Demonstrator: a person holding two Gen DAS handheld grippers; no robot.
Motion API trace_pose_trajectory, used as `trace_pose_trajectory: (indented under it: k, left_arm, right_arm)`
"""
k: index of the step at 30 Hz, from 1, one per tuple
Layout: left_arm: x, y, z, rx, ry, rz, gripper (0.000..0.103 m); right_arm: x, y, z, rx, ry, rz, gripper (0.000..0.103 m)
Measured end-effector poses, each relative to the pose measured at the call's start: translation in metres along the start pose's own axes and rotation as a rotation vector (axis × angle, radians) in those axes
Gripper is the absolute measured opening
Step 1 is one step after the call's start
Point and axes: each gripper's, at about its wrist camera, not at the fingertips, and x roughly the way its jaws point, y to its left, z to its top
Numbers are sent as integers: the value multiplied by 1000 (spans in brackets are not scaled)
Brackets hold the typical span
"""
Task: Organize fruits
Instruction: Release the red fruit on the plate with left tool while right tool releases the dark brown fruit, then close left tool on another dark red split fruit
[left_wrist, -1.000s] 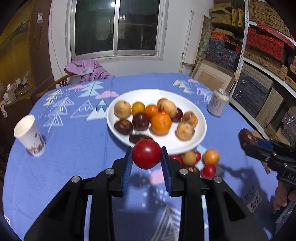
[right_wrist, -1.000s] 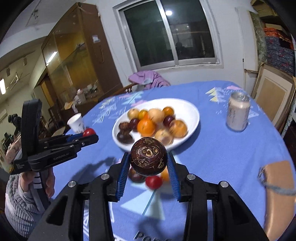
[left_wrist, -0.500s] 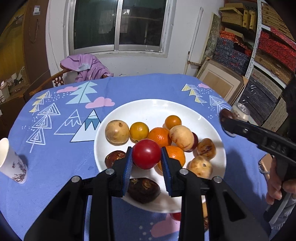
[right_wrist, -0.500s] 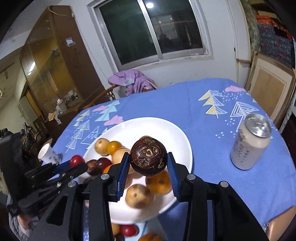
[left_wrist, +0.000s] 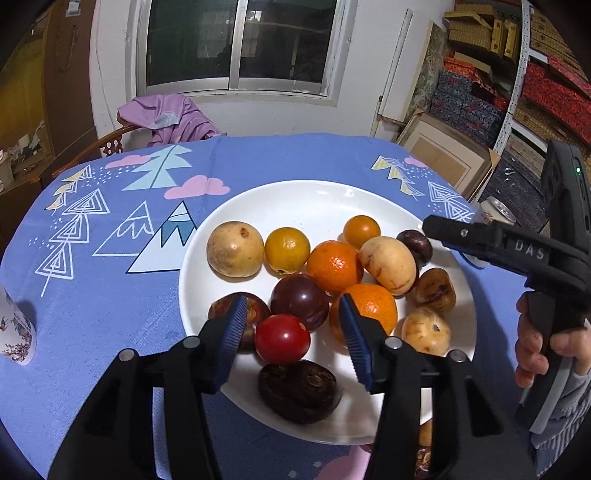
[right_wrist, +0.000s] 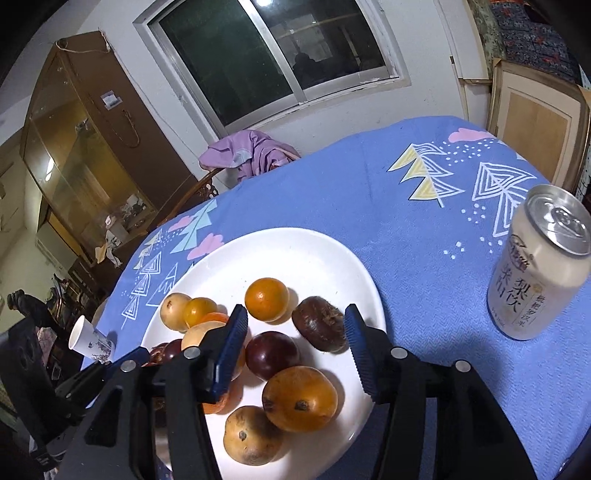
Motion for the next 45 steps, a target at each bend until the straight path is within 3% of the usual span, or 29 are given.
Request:
trace_pose_trajectory:
  k: [4,8,13,16,22,30,34,37,40,45]
  left_arm:
    - [-12,2,-1,-17,-9,-7,51]
    - [-38,-6,-11,-6,-30,4,62]
    - [-66,-31,-53,71,-16,9,76]
    - [-70,-49,-76,122,5,26,83]
    - [-55,-85,-102,226,52,71,83]
    - [-34,-93,-102,204,84,102,93]
    - [-24,-82,-97,158,132,86,94]
    - [-31,-72,-103,178,138,80,94]
    - [-49,-58,-115,205,103,168,94]
    - [-70,-25,-127,123,91,190,94]
  right_arm:
    - [-21,6,0,3,-25,21,58]
    - [-58,24,-5,-24,-63,60,67]
    - [-101,39,-30,-86,-106,68,84]
    - [-121,32,-51,-85,-122,64,89]
    - [-142,-1,-80,-55,-124,30,89]
    - [-140,-11,-85,-14,-98,59,89]
    - [-138,-10,-87,-18,-93,58,90]
    - [-135,-12,-87,-16,-83,54,90]
    - [-135,-12,-88,-16,-79,57,90]
    - [-134,-4,-92,-48,-69,63,90]
